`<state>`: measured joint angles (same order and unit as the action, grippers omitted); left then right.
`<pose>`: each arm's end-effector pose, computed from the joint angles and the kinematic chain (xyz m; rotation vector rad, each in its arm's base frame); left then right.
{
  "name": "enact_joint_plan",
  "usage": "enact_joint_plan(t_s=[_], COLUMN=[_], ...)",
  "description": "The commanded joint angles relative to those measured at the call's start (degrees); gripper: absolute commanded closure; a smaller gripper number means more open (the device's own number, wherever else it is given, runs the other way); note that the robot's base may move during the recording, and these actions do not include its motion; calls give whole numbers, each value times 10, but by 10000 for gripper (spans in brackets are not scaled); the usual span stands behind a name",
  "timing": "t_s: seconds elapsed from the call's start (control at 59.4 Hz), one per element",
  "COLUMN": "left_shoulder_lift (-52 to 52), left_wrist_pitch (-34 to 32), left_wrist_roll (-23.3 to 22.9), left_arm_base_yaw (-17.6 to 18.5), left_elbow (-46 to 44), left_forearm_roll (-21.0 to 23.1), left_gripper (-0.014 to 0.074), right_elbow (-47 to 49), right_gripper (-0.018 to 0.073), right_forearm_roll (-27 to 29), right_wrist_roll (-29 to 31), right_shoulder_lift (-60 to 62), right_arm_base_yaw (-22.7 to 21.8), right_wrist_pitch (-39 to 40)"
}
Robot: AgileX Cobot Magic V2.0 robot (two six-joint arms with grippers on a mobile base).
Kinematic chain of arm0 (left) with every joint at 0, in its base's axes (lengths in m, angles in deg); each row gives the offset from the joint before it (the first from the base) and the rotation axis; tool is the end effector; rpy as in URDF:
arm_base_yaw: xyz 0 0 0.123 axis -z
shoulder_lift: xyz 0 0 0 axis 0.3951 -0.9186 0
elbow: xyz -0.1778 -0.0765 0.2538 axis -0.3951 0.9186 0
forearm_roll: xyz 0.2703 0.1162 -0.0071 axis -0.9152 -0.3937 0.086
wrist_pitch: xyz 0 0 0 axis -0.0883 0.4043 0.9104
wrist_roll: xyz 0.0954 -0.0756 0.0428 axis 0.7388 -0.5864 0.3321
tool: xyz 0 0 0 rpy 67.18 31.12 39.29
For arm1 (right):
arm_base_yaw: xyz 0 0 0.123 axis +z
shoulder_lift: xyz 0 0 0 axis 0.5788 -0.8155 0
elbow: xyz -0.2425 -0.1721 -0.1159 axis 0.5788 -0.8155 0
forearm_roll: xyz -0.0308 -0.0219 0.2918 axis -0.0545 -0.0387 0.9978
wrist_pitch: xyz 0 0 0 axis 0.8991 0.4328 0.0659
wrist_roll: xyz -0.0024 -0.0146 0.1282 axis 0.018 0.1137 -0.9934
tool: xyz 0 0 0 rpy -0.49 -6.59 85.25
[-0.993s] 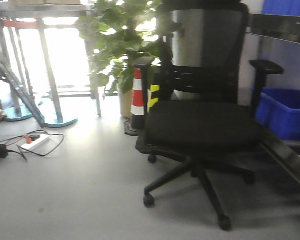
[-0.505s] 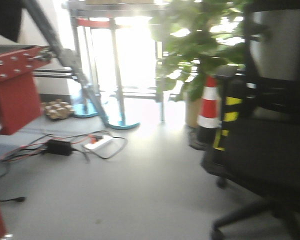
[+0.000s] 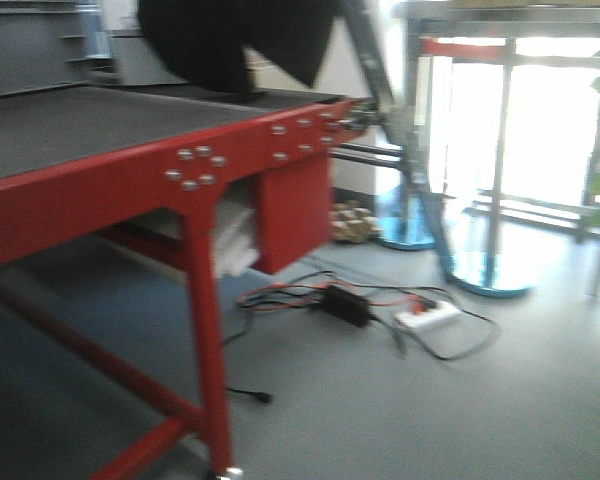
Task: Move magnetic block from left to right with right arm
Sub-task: 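Drive past the chair toward the second grey table holding the cube, then stop at the second table holding the cube in right gripper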
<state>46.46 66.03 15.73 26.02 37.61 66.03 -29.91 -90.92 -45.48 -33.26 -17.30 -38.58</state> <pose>0.1032 -0.0051 0.2030 0.0057 1.5144 -0.0709 0.0605 0.0059 0.3485 -0.0915 1.6201 0.2416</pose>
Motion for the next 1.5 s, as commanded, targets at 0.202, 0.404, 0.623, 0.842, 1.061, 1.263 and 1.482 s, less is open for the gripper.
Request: enact_joint_plan(t_s=[0.202, 0.404, 0.623, 0.842, 1.061, 1.263, 1.482], left_shoulder_lift=[9, 9, 9, 9, 9, 9, 9], left_wrist_pitch=[-54, -54, -54, -54, -54, -54, -54], left_wrist_roll=[-4, -4, -4, -4, -4, -4, -4], left_arm_base_yaw=[-2, -2, -2, -2, -2, -2, -2], left_elbow=[5, 5, 5, 5, 5, 5, 5], left_forearm_roll=[0, 0, 0, 0, 0, 0, 0], left_gripper=[713, 712, 713, 713, 713, 713, 713], right_elbow=[14, 14, 14, 14, 14, 14, 14], right_gripper=[419, 419, 419, 419, 419, 419, 419], right_forearm_roll=[-10, -10, -10, -10, -10, -10, -10], right_wrist_roll=[4, 4, 4, 4, 4, 4, 4], right_shoulder_lift=[-9, -9, -9, -9, -9, -9, -9], right_arm_base_yaw=[-3, -3, -3, -3, -3, -3, -3], right_wrist_pitch=[51, 51, 51, 51, 51, 51, 51])
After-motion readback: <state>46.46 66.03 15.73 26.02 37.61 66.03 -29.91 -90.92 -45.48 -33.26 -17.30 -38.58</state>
